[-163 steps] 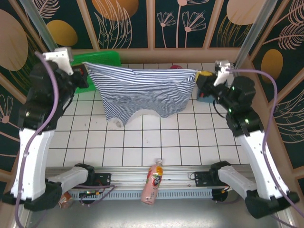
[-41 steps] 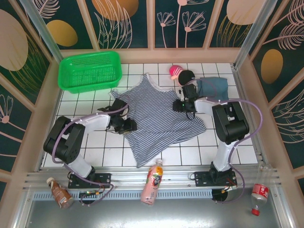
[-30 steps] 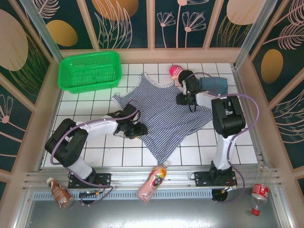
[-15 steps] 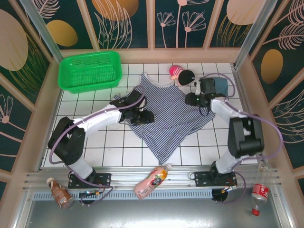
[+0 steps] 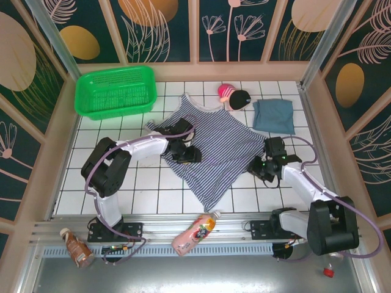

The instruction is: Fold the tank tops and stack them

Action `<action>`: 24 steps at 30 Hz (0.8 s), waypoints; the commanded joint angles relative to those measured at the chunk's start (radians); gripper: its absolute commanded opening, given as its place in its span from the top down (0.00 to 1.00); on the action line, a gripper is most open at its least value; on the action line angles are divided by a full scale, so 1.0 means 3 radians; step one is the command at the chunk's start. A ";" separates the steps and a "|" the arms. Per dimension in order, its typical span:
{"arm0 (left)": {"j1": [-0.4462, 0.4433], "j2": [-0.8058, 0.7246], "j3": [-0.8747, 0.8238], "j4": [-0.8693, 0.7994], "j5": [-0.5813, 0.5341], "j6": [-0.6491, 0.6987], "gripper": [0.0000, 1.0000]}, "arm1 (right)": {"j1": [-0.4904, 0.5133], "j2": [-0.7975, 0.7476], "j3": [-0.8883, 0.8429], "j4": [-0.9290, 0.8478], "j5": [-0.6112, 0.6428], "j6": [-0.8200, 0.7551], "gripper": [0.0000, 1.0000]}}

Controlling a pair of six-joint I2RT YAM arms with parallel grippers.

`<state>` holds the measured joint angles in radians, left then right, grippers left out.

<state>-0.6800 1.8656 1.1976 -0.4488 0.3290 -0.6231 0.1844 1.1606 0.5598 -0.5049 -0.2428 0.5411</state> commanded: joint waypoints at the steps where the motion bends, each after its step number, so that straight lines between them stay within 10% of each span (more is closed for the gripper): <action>1: 0.0033 -0.0086 -0.0110 0.0024 -0.0039 0.0099 0.51 | 0.0053 0.0169 0.0021 0.0294 -0.0005 0.0127 0.76; 24: 0.0102 -0.0160 -0.0427 0.0145 -0.0023 0.0088 0.51 | 0.0533 0.0784 0.0184 0.0551 0.0401 -0.0295 0.72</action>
<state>-0.6579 1.8332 1.0901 -0.4110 0.3294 -0.6163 0.3412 1.3865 0.6266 -0.3386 -0.1703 0.4919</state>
